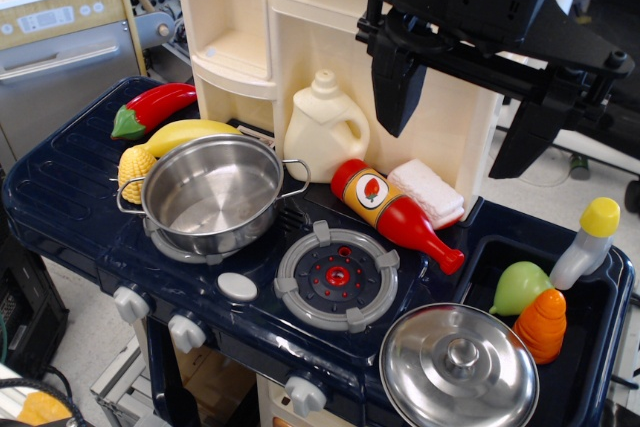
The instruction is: Put lid on pot or pan
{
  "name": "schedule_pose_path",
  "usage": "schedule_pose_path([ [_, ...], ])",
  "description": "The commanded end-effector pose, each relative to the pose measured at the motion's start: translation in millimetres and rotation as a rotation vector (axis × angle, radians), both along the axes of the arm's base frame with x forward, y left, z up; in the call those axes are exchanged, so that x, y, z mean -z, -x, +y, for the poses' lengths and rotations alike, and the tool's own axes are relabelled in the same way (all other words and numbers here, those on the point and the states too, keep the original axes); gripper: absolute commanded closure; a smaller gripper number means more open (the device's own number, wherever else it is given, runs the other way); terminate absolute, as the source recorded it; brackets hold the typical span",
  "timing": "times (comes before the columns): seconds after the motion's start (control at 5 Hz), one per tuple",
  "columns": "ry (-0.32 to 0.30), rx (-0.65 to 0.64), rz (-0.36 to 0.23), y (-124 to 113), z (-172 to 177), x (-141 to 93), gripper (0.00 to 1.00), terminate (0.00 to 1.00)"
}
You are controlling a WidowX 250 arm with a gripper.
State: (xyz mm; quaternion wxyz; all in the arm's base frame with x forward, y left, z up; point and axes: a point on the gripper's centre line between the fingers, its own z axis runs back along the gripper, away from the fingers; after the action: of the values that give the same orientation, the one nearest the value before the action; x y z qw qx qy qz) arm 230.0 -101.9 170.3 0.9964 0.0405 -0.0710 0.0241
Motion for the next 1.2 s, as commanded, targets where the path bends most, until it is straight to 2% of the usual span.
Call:
schedule_pose_path([
  [0.0, 0.0, 0.0, 0.0, 0.0, 0.0, 0.0, 0.0, 0.0],
  [0.4, -0.002, -0.034, -0.021, 7.0, -8.4, 2.4, 0.0, 0.0],
  [0.6, 0.017, -0.03, -0.023, 9.0, -13.6, 13.5, 0.0, 0.0],
  [0.8, 0.034, -0.007, 0.006, 10.8, -16.7, 35.7, 0.0, 0.0],
  [1.0, 0.052, 0.0, 0.007, 9.6, -23.6, 61.4, 0.0, 0.0],
])
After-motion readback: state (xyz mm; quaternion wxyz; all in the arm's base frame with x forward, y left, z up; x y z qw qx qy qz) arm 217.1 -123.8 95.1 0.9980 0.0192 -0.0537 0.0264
